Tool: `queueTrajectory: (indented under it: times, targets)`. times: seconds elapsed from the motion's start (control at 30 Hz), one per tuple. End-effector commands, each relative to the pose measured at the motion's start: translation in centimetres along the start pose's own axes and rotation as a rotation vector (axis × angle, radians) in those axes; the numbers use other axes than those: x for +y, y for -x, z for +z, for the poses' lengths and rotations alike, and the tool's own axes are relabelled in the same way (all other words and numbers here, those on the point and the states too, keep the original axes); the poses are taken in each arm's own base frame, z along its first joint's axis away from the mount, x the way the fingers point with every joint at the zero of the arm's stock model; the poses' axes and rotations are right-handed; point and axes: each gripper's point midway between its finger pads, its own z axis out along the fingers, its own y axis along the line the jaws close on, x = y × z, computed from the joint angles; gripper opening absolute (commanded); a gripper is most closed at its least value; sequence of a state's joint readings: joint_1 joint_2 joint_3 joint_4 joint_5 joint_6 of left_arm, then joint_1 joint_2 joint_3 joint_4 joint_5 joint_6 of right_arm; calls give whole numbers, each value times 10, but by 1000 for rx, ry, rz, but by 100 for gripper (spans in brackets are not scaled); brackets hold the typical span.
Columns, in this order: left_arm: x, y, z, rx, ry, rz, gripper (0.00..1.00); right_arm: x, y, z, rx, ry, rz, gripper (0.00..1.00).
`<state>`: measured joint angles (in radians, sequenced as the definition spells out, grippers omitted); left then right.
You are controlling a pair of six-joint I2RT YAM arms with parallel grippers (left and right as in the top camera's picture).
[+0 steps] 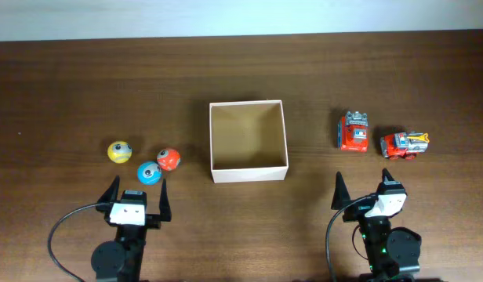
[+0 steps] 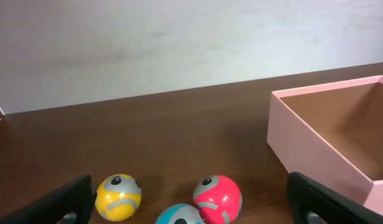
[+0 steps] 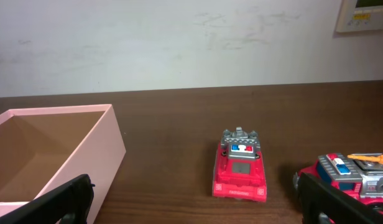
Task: Pack container
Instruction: 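Move the right gripper toward the red fire truck with grey top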
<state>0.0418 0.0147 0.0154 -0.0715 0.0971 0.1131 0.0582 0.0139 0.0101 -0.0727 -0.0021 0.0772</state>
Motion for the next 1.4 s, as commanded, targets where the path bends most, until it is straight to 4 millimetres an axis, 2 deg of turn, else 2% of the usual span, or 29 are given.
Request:
queueTrajectory:
  times: [0.0,0.67,0.73,0.93,1.03,1.17,1.3,1.37]
  targets:
    - [2,-2,0,0,9,16,99,0,-2,0,1,5,-2,99]
    - [2,-2,0,0,9,16,99,0,0,0,-4,3,1,99]
    - [2,-2,0,0,9,16,99,-3,8,0,-40,-12,4,99]
    - [2,-2,0,1,9,16,99,19,30,-5,-74,107,21,99]
    - [1,-2,0,0,9,16,99,20,38,-9,-5,101,35,99]
    - [2,-2,0,0,9,16,99,20,67,-9,101,81,37,99]
    - [2,-2,0,0,9,16,99,20,99,6,264,52,44,99]
    - [2,-2,0,0,9,16,99,17,107,18,367,23,45,99]
